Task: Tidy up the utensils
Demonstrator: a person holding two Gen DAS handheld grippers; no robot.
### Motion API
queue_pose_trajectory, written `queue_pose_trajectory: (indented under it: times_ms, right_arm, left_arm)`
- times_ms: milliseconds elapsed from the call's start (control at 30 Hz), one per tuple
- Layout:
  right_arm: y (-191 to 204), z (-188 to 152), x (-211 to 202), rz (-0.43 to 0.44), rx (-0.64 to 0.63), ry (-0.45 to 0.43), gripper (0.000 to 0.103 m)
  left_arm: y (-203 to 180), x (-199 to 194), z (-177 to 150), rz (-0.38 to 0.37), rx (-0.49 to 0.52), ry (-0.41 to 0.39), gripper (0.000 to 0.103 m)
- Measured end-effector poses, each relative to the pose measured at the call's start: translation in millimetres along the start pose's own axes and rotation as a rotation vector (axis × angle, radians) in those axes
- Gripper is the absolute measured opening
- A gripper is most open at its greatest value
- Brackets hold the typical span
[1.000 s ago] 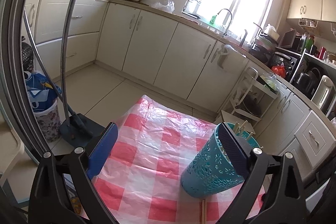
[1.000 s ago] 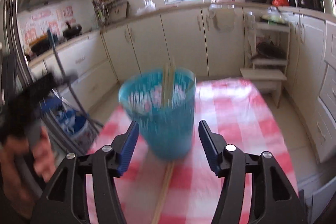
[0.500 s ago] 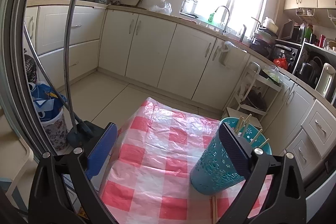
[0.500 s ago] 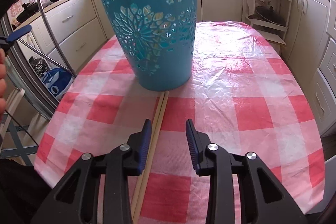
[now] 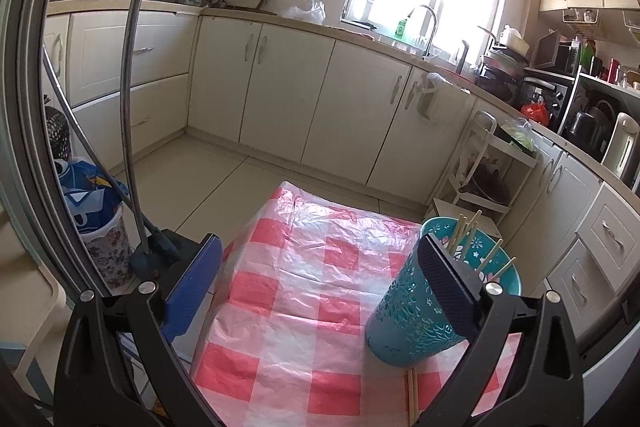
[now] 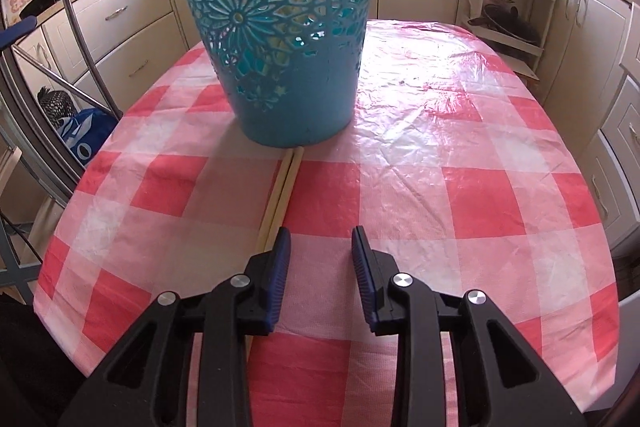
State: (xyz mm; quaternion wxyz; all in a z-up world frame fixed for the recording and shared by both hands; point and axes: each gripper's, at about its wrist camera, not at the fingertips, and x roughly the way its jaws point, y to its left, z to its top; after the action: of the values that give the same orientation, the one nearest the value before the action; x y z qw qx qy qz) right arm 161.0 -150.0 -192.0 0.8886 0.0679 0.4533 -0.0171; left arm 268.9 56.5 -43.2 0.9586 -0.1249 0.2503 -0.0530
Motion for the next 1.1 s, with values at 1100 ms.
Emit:
queue_pose_trajectory:
  times_ms: [1100]
  right_arm:
    - [-2, 10, 7, 0.029, -0.025, 0.022, 0.021]
  left_arm:
    - [-10, 9, -7, 0.005, 0.056, 0.051, 0.095]
